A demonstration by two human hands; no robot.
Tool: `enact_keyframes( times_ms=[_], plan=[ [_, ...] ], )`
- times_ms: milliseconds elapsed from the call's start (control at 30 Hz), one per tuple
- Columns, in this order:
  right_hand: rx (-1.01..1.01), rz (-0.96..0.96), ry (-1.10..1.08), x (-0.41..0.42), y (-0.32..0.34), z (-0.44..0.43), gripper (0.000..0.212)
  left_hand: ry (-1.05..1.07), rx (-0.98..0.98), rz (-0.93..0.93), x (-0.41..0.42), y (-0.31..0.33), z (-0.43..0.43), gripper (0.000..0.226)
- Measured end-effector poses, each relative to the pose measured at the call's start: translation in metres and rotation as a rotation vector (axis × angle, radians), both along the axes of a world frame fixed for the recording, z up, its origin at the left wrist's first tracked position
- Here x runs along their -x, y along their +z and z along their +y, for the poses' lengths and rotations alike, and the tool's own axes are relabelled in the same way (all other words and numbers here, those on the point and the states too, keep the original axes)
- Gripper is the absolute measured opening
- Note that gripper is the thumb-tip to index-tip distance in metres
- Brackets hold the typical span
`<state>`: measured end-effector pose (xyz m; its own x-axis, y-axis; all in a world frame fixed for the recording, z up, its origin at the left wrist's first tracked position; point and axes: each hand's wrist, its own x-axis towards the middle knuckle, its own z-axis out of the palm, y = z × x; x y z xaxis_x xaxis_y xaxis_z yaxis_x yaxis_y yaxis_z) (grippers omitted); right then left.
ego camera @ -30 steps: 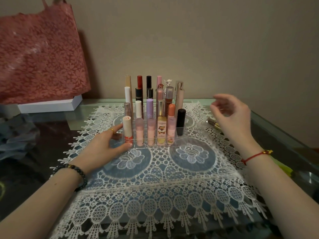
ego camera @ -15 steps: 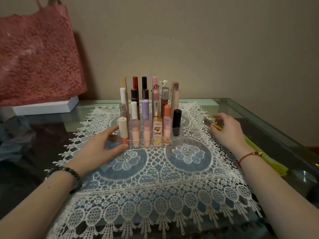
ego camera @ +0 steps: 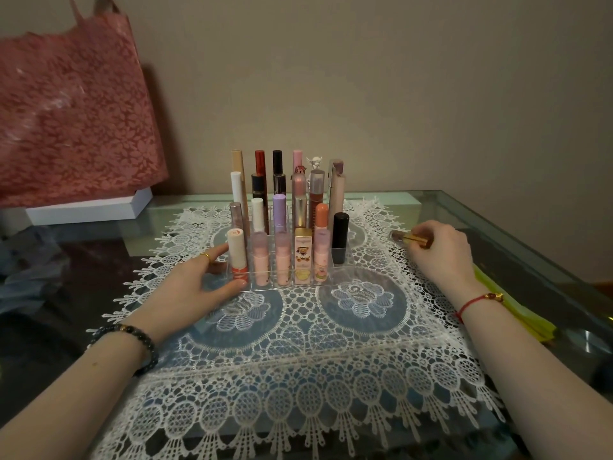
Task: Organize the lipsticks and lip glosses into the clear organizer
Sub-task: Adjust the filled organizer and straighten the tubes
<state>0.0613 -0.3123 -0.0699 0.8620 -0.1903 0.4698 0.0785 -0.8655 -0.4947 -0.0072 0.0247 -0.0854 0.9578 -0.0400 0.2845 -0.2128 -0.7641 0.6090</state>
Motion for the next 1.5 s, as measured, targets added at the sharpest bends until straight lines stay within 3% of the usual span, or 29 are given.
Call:
enact_keyframes(
  times_ms=[133,367,533,800,1500],
  plan=[
    [-0.094,-0.212,0.036,0.002,0.007,0.004,0.026,0.004,0.036,0.006,0.001,-0.001,-0.001,0.079],
    [-0.487,-0.422,0.199,0.018,0.032,0.023,0.032,-0.002,0.066,0.019,-0.002,-0.003,0.001,0.079],
    [-0.705,-0.458,0.432,0.038,0.047,0.037,0.034,-0.016,0.031,0.015,-0.003,-0.002,0.002,0.082],
    [-0.571,-0.353,0.600,0.048,0.038,0.054,0.034,-0.022,-0.021,-0.008,-0.004,-0.001,0.002,0.083],
    [-0.378,-0.075,0.583,0.040,0.013,0.067,0.036,-0.029,0.025,-0.005,-0.002,-0.001,0.000,0.085]
  ],
)
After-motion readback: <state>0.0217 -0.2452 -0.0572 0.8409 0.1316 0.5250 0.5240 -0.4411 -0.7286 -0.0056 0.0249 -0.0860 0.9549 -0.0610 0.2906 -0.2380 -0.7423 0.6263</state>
